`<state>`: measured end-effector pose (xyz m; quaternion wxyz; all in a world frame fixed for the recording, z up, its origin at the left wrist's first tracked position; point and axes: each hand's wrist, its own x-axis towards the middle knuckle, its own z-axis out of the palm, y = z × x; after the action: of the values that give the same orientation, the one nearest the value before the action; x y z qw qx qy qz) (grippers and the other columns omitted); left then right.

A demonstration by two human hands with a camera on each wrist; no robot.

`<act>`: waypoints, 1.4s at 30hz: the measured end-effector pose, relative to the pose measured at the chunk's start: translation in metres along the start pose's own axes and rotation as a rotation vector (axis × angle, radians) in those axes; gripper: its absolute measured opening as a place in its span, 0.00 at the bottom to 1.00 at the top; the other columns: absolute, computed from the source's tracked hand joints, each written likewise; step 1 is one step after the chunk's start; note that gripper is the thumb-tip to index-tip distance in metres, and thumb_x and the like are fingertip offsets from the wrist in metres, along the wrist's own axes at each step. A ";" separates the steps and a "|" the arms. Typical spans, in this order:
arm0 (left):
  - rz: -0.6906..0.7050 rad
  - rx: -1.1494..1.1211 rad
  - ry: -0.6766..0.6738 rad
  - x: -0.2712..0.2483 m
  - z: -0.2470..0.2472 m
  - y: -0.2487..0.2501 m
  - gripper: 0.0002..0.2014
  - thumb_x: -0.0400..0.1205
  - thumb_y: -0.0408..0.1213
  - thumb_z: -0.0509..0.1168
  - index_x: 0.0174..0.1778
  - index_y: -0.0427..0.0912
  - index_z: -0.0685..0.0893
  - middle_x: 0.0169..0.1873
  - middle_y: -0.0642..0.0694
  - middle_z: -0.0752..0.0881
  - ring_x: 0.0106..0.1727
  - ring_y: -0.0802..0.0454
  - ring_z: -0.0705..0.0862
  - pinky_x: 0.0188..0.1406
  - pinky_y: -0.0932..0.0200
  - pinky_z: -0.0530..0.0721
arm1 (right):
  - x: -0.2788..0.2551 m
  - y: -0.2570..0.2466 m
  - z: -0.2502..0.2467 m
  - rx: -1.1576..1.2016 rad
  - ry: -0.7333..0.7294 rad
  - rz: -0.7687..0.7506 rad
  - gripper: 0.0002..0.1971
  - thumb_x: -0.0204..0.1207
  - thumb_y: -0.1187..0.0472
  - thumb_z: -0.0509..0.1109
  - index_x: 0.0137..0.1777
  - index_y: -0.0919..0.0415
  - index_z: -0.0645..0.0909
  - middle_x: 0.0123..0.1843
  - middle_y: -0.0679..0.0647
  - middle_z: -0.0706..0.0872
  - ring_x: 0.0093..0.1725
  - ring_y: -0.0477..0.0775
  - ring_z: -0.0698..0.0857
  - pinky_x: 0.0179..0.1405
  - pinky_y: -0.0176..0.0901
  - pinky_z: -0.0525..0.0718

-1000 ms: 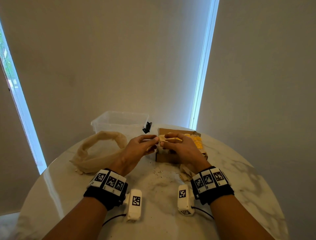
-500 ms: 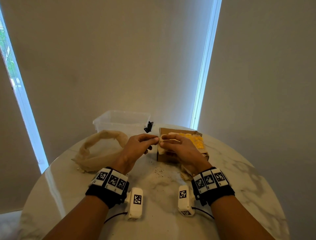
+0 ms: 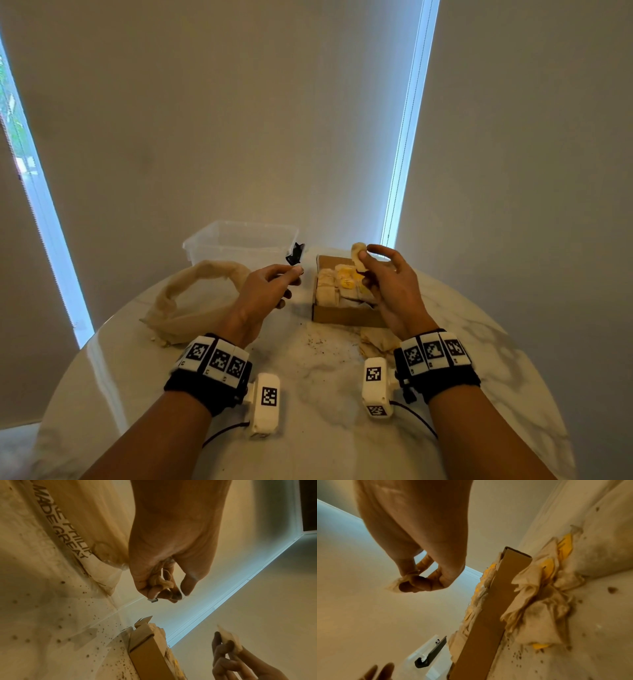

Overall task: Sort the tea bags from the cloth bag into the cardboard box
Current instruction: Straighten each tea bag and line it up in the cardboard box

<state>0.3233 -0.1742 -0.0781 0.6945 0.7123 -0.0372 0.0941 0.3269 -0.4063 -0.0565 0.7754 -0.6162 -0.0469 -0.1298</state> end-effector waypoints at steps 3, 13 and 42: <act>0.108 0.087 -0.083 -0.006 0.006 0.008 0.14 0.82 0.54 0.76 0.63 0.61 0.89 0.55 0.56 0.92 0.48 0.56 0.89 0.41 0.64 0.84 | -0.002 0.004 0.005 -0.076 -0.022 0.010 0.12 0.82 0.59 0.80 0.64 0.51 0.89 0.52 0.55 0.96 0.47 0.51 0.95 0.44 0.43 0.92; 0.344 0.366 -0.196 -0.006 0.010 0.005 0.13 0.76 0.55 0.80 0.56 0.64 0.94 0.52 0.65 0.92 0.58 0.68 0.87 0.49 0.71 0.79 | -0.009 0.018 0.026 -0.215 -0.088 0.094 0.12 0.84 0.58 0.78 0.66 0.52 0.88 0.54 0.53 0.94 0.53 0.53 0.93 0.40 0.36 0.88; -0.022 0.180 -0.132 -0.011 0.009 0.014 0.12 0.85 0.41 0.75 0.65 0.50 0.91 0.52 0.54 0.91 0.48 0.58 0.84 0.43 0.62 0.79 | -0.009 0.009 0.018 -0.356 -0.352 -0.075 0.15 0.82 0.65 0.79 0.63 0.47 0.93 0.55 0.40 0.94 0.51 0.36 0.93 0.43 0.30 0.89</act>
<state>0.3106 -0.1840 -0.0662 0.6248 0.7768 -0.0663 0.0421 0.3225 -0.3862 -0.0625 0.6293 -0.7540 -0.1801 -0.0555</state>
